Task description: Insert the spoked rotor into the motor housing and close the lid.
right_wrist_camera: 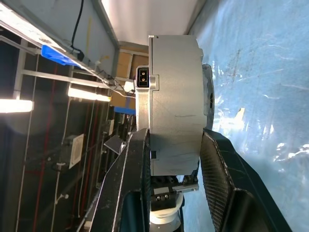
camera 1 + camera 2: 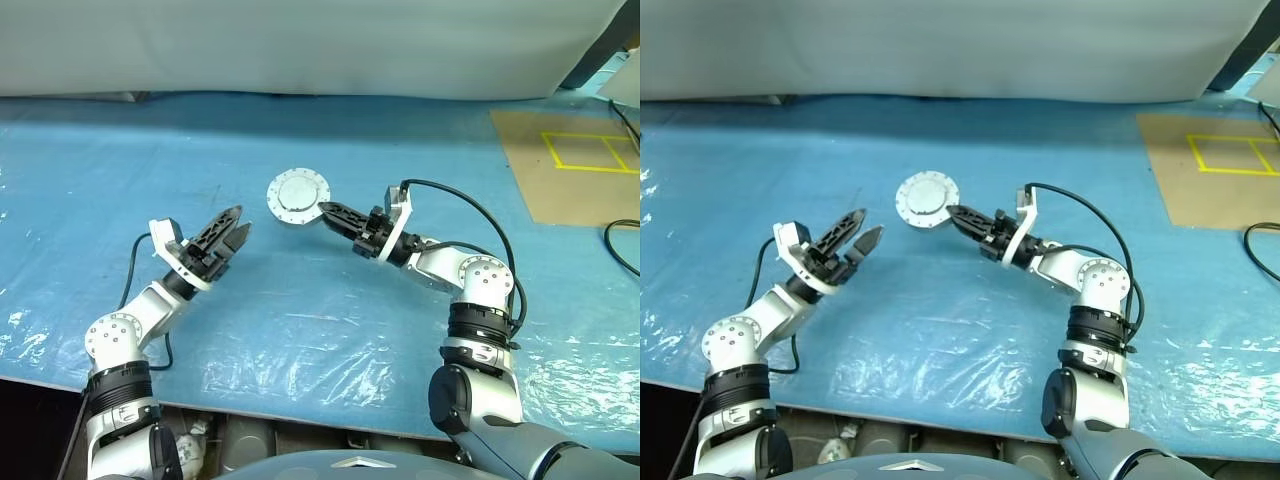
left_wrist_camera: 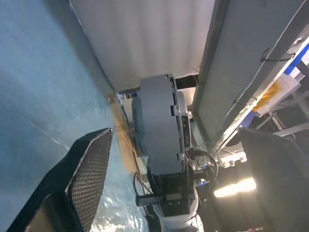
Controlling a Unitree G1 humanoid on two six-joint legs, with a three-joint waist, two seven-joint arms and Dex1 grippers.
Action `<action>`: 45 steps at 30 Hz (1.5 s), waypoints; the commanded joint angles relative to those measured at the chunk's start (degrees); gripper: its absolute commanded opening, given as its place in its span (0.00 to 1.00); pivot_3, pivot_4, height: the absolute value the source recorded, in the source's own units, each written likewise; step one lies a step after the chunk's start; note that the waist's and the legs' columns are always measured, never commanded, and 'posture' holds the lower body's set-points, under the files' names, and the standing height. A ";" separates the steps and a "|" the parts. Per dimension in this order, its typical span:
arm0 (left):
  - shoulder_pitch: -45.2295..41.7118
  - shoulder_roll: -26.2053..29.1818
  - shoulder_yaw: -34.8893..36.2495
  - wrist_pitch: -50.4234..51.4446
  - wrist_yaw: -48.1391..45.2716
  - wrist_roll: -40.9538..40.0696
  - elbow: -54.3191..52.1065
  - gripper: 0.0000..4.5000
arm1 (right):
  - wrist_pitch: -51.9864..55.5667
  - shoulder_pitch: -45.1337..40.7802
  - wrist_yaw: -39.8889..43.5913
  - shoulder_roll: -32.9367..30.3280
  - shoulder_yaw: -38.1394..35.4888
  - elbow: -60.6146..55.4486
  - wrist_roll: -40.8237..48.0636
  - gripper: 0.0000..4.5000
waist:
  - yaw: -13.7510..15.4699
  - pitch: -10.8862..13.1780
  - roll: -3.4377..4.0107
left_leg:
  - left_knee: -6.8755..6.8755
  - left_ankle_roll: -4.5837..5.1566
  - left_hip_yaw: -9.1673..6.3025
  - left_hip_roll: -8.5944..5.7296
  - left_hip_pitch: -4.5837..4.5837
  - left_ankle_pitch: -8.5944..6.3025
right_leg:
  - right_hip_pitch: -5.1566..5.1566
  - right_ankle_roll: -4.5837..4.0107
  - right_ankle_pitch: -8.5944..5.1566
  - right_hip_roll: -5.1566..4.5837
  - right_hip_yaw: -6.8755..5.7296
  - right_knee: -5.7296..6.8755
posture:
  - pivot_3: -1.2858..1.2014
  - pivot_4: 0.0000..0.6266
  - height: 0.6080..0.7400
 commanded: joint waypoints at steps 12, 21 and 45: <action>-9.36 -2.67 -5.62 0.50 -3.16 -0.08 5.34 0.99 | 0.26 -1.63 1.11 -0.24 1.72 -2.53 4.90 0.24 | 0.72 0.00 0.00 | 0.67 0.00 -0.06 -0.02 -0.09 0.00 | 0.08 0.17 0.10 -0.04 0.02 0.39 | 0.52 0.24 1.00; -12.18 -4.38 -8.33 -1.98 -3.85 5.36 8.72 0.99 | -0.28 -1.04 0.26 -0.44 2.29 -2.64 5.74 0.24 | 0.65 0.00 0.00 | 0.78 0.00 -0.07 -0.02 -0.10 0.00 | 0.06 0.18 0.10 -0.04 0.03 0.53 | 0.52 0.24 1.00; -14.40 -7.40 -8.93 -13.68 -4.94 15.70 12.52 0.99 | -0.16 -0.90 -0.44 -0.96 2.88 -2.13 5.93 0.24 | 0.64 0.00 0.00 | 0.87 0.01 -0.11 -0.03 -0.22 0.00 | -0.02 0.21 0.12 -0.06 0.01 0.62 | 0.52 0.24 1.00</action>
